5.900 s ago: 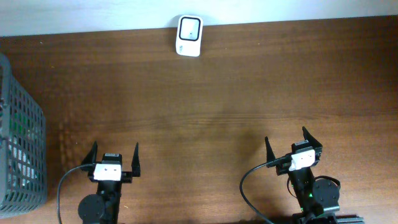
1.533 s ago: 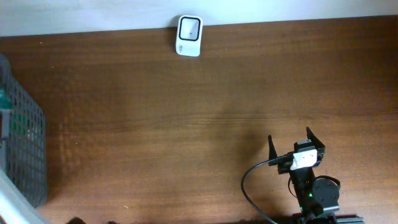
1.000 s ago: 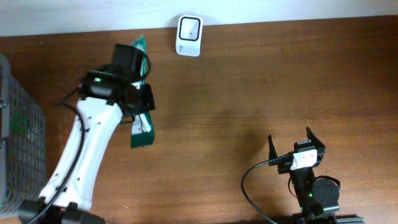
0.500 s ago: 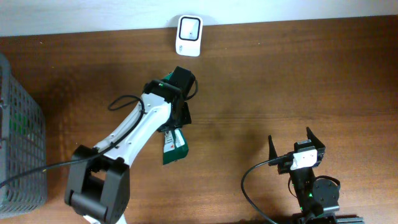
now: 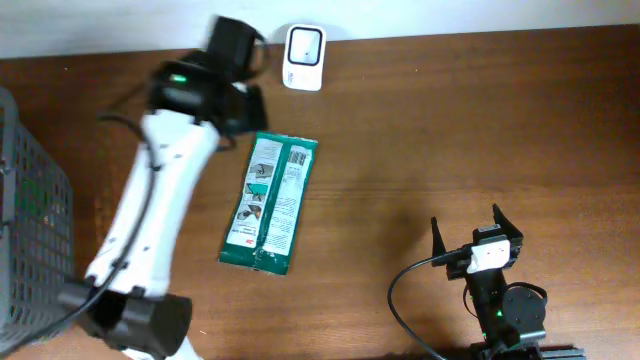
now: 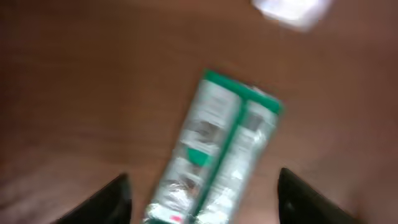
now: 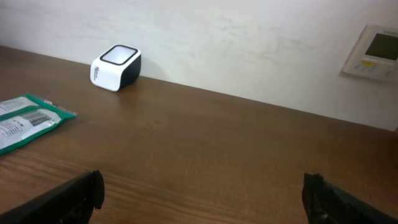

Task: Scan the item barcode
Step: 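Place the green packet on the table center with the left gripper, then reach the left gripper back into the basket and grasp the green jar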

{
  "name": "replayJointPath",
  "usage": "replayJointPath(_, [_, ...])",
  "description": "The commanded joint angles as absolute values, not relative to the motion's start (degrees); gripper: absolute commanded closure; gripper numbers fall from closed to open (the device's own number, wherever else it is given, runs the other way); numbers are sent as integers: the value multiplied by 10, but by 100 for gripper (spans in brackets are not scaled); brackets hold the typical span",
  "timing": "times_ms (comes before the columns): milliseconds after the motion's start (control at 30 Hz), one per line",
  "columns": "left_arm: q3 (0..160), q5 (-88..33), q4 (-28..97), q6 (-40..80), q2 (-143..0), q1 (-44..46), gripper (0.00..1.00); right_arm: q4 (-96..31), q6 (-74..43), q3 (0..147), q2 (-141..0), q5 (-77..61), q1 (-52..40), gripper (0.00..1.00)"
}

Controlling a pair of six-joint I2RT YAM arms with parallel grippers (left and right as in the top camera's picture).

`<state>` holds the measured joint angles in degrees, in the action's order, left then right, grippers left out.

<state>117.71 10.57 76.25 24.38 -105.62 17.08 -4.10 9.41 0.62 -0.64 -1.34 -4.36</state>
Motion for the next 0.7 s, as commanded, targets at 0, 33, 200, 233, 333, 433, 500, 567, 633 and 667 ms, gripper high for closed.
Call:
replayJointPath(0, [1257, 201, 779, 234, -1001, 66, 30, -43, 92, 3, -2, -12, -41, 2])
replayJointPath(33, [1267, 202, 776, 234, -988, 19, 30, -43, 92, 3, -2, -12, -41, 2])
replayJointPath(200, [1267, 165, 758, 243, -975, -224, 30, -43, 92, 3, -2, -12, -41, 2])
replayJointPath(233, [1267, 142, 752, 243, -977, -265, 30, -43, 92, 3, -2, -12, -41, 2])
replayJointPath(333, [1266, 69, 742, 234, -995, -367, 30, -43, 92, 3, -2, -12, -41, 2])
replayJointPath(433, [1264, 37, 760, 197, -1038, -413, 32, -43, 92, 3, -2, -12, -41, 2])
replayJointPath(500, [1259, 19, 765, 168, -1080, -418, 35, -43, 92, 3, -2, -12, -41, 2])
replayJointPath(567, [1250, 12, 764, 148, -1119, -418, 37, -43, 92, 3, -2, -12, -41, 2])
replayJointPath(633, [1234, 12, 752, 129, -1151, -418, 38, -43, 92, 3, -2, -12, -41, 2])
replayJointPath(667, [1225, 12, 741, 114, -1161, -418, 38, -43, 92, 3, -2, -12, -41, 2])
